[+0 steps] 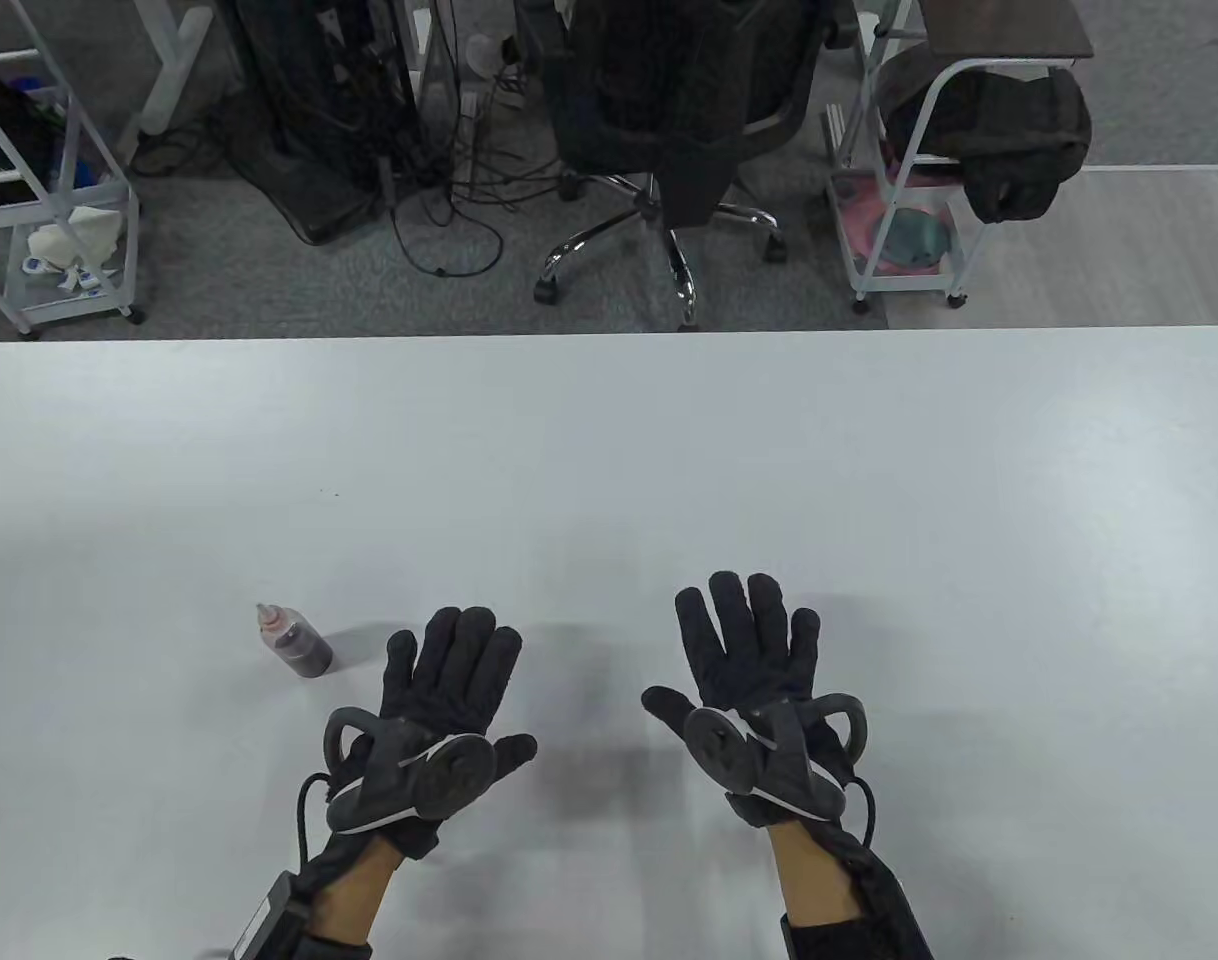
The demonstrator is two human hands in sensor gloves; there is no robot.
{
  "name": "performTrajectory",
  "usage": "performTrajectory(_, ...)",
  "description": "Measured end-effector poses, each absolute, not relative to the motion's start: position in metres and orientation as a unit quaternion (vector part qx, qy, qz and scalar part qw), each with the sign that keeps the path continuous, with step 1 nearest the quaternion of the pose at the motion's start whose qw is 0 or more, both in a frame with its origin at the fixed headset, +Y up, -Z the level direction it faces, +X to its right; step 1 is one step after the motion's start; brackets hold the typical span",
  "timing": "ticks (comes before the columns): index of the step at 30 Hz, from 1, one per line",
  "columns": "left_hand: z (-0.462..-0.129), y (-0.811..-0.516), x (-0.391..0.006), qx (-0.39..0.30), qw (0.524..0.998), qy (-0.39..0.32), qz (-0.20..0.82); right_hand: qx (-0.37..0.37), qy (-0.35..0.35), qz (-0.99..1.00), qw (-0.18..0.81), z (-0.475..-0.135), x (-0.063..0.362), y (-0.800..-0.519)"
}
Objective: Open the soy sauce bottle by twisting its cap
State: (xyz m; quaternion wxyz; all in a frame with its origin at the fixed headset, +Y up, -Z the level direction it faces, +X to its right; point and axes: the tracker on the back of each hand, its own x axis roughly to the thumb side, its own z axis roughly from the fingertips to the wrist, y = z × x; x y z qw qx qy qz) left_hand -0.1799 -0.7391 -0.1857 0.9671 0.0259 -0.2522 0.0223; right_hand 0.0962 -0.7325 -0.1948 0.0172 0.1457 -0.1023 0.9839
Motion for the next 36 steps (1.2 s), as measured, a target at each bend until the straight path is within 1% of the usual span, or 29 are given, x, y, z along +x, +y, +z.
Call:
performTrajectory(6, -0.186, -0.739, -0.179, 0.023, 0.966, -0.255, 0.021, 0.149, -0.099, 0.984, 0.017, -0.195, 0.095, -0.734)
performTrajectory(11, -0.184, -0.733, -0.181, 0.044, 0.966, -0.254, 0.031, 0.153, -0.100, 0.983, 0.018, -0.194, 0.094, -0.734)
performTrajectory(12, -0.184, -0.730, -0.182, 0.052, 0.965, -0.254, 0.033, 0.154, -0.101, 0.983, 0.019, -0.194, 0.094, -0.734)
performTrajectory(14, -0.182, -0.720, -0.190, 0.095, 0.964, -0.243, 0.047, 0.155, -0.101, 0.983, 0.018, -0.194, 0.093, -0.734)
performTrajectory(15, -0.181, -0.717, -0.193, 0.106, 0.964, -0.238, 0.050, 0.155, -0.101, 0.983, 0.018, -0.193, 0.093, -0.734)
performTrajectory(17, -0.179, -0.707, -0.205, 0.145, 0.964, -0.215, 0.065, 0.157, -0.100, 0.982, 0.020, -0.193, 0.092, -0.734)
performTrajectory(21, -0.178, -0.690, -0.243, 0.214, 0.963, -0.128, 0.104, 0.161, -0.105, 0.981, 0.021, -0.192, 0.091, -0.734)
performTrajectory(24, -0.183, -0.691, -0.278, 0.230, 0.957, -0.057, 0.167, 0.164, -0.103, 0.981, 0.022, -0.191, 0.089, -0.734)
performTrajectory(26, -0.187, -0.698, -0.299, 0.226, 0.953, -0.014, 0.203, 0.165, -0.104, 0.981, 0.022, -0.190, 0.088, -0.734)
performTrajectory(29, -0.195, -0.712, -0.325, 0.208, 0.955, 0.044, 0.209, 0.167, -0.105, 0.980, 0.025, -0.189, 0.087, -0.734)
performTrajectory(30, -0.198, -0.718, -0.331, 0.199, 0.952, 0.060, 0.225, 0.167, -0.105, 0.980, 0.026, -0.189, 0.087, -0.734)
performTrajectory(33, -0.205, -0.735, -0.345, 0.167, 0.940, 0.101, 0.280, 0.168, -0.104, 0.980, 0.027, -0.189, 0.087, -0.734)
performTrajectory(36, -0.211, -0.747, -0.352, 0.144, 0.941, 0.120, 0.282, 0.169, -0.101, 0.980, 0.031, -0.189, 0.087, -0.734)
